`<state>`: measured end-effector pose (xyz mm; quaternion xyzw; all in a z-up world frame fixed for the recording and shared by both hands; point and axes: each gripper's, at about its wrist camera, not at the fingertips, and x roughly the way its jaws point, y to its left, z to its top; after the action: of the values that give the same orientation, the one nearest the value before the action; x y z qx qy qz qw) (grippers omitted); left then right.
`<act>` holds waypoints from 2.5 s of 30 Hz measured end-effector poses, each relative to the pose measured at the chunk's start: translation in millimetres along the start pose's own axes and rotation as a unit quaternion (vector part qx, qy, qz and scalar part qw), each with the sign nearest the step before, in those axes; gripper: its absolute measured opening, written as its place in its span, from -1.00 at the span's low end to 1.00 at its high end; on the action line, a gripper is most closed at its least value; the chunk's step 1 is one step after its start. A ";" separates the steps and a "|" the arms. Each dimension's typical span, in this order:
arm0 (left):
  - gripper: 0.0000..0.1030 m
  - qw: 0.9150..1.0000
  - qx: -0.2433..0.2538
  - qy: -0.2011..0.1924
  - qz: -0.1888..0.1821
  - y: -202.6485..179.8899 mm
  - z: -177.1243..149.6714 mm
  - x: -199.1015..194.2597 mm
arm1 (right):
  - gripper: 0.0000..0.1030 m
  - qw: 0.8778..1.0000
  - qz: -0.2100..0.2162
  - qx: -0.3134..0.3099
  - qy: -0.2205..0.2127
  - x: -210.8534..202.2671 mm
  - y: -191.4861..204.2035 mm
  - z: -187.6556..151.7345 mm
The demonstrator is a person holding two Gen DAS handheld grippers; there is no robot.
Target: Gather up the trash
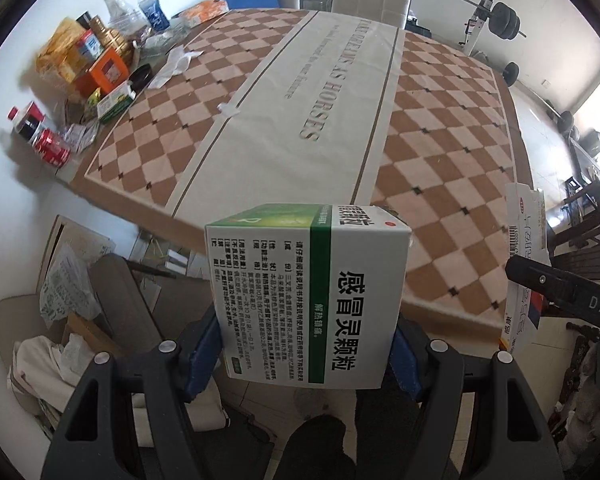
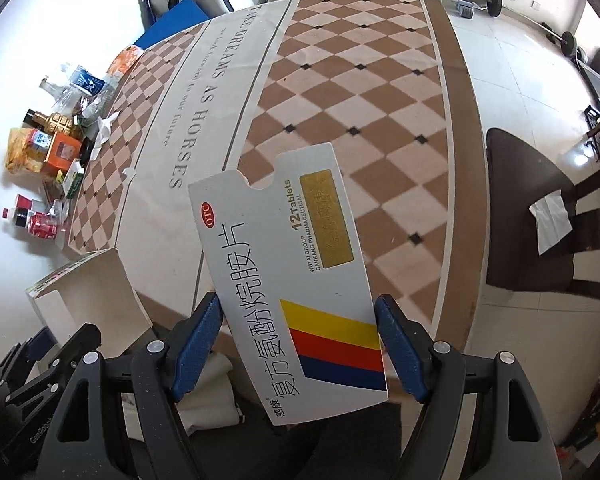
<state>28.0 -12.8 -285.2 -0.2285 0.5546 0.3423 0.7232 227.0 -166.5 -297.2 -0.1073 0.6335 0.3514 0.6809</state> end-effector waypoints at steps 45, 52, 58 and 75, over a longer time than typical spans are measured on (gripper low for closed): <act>0.91 0.958 -0.073 0.265 -0.083 28.4 -109.7 503.6 | 0.55 0.974 -0.054 -0.018 0.219 560.6 -82.3 -132.9; 0.91 0.962 -0.091 0.251 -0.058 38.0 -116.9 482.8 | 1.00 0.976 -0.046 -0.022 0.213 548.7 -81.6 -123.1; 0.91 0.969 -0.081 0.234 -0.011 38.4 -139.4 444.4 | 1.00 0.976 -0.068 -0.036 0.201 520.7 -70.3 -135.6; 0.91 0.982 -0.063 0.175 0.019 21.7 -159.0 225.6 | 1.00 0.987 -0.072 -0.036 0.141 289.9 -37.3 -207.9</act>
<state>-56.9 -56.8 -545.0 -0.3196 0.6540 0.3450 0.5926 71.8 -217.3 -616.6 -0.2261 0.7004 0.3053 0.6042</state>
